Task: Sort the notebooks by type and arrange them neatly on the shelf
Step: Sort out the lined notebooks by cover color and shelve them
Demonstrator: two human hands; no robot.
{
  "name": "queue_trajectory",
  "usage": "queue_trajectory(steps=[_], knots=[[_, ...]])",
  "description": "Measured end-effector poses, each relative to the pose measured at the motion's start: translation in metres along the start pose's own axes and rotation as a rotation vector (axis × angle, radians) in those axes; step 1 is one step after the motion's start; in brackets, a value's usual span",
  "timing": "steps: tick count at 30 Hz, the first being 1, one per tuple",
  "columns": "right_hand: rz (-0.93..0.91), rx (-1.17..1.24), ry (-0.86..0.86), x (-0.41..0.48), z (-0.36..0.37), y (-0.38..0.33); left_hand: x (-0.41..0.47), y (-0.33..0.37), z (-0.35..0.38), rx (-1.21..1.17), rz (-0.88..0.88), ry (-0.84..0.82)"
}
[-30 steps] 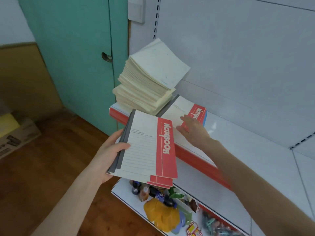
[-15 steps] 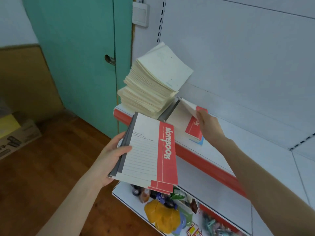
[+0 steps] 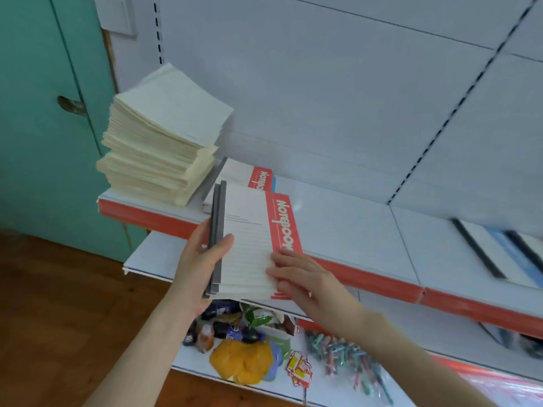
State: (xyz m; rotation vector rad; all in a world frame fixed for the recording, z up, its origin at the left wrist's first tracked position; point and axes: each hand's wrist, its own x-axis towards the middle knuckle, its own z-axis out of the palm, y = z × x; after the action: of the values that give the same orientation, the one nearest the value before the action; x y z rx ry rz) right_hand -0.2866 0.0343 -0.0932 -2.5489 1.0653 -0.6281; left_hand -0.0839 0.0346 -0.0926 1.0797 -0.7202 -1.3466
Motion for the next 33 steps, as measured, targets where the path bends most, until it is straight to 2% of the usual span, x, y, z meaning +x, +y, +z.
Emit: queue_trajectory(steps=[2, 5, 8, 10, 14, 25, 29, 33], knots=[[0.147, 0.117, 0.116, -0.015, -0.016, 0.009, 0.002, -0.005, 0.024, 0.005, 0.018, -0.023], [0.5, 0.288, 0.358, -0.036, -0.048, 0.03, 0.003, -0.015, 0.068, 0.032, 0.04, -0.046], [0.794, 0.607, 0.462, -0.058, -0.08, 0.056, 0.002, -0.03, 0.126, 0.053, 0.068, -0.112], [0.842, 0.692, 0.529, -0.078, -0.099, 0.074, -0.001, -0.045, 0.17, 0.064, 0.072, -0.149], [0.855, 0.628, 0.713, -0.127, -0.141, 0.118, -0.004, -0.076, 0.259, 0.074, 0.055, -0.246], [1.042, 0.508, 1.004, -0.259, -0.23, 0.216, -0.008, -0.157, 0.451, 0.21, -0.035, -0.532], [1.159, 0.427, 1.054, -0.291, -0.254, 0.253, 0.003, -0.186, 0.504, 0.258, -0.133, -0.615], [1.259, 0.324, 1.031, -0.316, -0.279, 0.297, 0.013, -0.218, 0.559, 0.268, -0.162, -0.612]])
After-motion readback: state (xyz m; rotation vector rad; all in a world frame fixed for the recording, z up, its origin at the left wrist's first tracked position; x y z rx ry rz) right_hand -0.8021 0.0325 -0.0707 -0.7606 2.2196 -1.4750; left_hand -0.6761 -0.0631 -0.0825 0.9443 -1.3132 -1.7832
